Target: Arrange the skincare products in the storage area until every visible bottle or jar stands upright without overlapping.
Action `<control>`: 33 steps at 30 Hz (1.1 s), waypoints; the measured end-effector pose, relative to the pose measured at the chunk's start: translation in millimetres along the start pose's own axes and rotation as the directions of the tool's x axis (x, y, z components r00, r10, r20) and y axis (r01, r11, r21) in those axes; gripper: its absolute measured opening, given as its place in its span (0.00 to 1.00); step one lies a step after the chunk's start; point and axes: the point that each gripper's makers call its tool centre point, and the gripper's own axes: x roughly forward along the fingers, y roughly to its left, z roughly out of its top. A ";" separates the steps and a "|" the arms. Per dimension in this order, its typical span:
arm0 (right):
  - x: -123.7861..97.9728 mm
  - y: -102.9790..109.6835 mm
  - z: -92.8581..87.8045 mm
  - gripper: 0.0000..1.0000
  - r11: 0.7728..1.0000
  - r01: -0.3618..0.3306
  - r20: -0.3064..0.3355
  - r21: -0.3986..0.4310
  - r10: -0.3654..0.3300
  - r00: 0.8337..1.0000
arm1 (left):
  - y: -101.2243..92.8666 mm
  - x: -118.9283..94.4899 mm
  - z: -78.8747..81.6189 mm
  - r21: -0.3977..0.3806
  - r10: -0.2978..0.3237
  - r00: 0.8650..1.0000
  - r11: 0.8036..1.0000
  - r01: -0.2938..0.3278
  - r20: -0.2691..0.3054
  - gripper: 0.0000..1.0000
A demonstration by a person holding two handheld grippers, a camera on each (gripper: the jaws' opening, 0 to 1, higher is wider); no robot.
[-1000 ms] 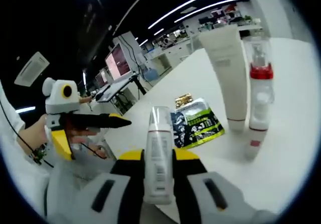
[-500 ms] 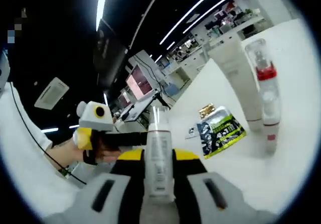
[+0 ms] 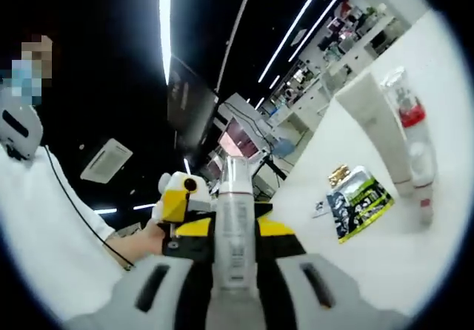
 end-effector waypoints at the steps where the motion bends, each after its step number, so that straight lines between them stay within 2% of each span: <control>1: -0.3 1.2 0.5 0.20 1.000 -0.005 0.004 0.001 0.005 1.000 | -0.9 0.1 0.6 -0.004 -0.005 1.000 1.000 0.005 0.003 0.43; 8: -2.4 12.0 5.7 0.20 0.998 -0.058 0.038 0.027 0.056 0.998 | -7.4 1.5 -0.7 -0.009 -0.037 0.999 0.999 0.037 -0.011 0.32; 17: -5.4 15.8 1.5 0.20 0.997 -0.075 0.017 0.023 0.075 0.997 | -16.2 2.1 -3.9 -0.011 -0.087 0.996 0.996 0.086 -0.029 0.20; 21: -6.0 16.9 -2.2 0.21 0.997 -0.079 -0.009 0.016 0.079 0.997 | -16.6 2.0 -6.7 0.002 -0.085 0.995 0.996 0.085 -0.056 0.19; 25: -6.4 16.8 -2.4 0.22 0.997 -0.078 -0.002 -0.012 0.078 0.997 | -17.9 3.7 -6.4 0.023 -0.070 0.995 0.997 0.072 -0.073 0.19; 28: -7.8 10.7 -2.7 0.23 0.998 -0.040 0.011 -0.052 0.041 0.999 | -15.7 5.0 -6.0 0.064 -0.046 0.995 0.997 0.052 -0.090 0.18; 29: -9.3 8.4 -3.7 0.24 0.996 -0.025 0.009 -0.091 0.026 1.000 | -15.7 5.2 -5.8 0.067 -0.044 0.994 0.996 0.050 -0.096 0.18; 31: -12.2 7.4 -11.6 0.28 0.994 -0.022 -0.033 -0.108 0.018 0.999 | -17.3 5.4 -3.2 0.064 -0.049 0.994 0.996 0.055 -0.093 0.16; 33: -15.6 7.3 -14.6 0.26 0.992 -0.017 -0.047 -0.122 0.012 0.999 | -16.8 5.6 -0.8 0.075 -0.046 0.994 0.996 0.054 -0.095 0.16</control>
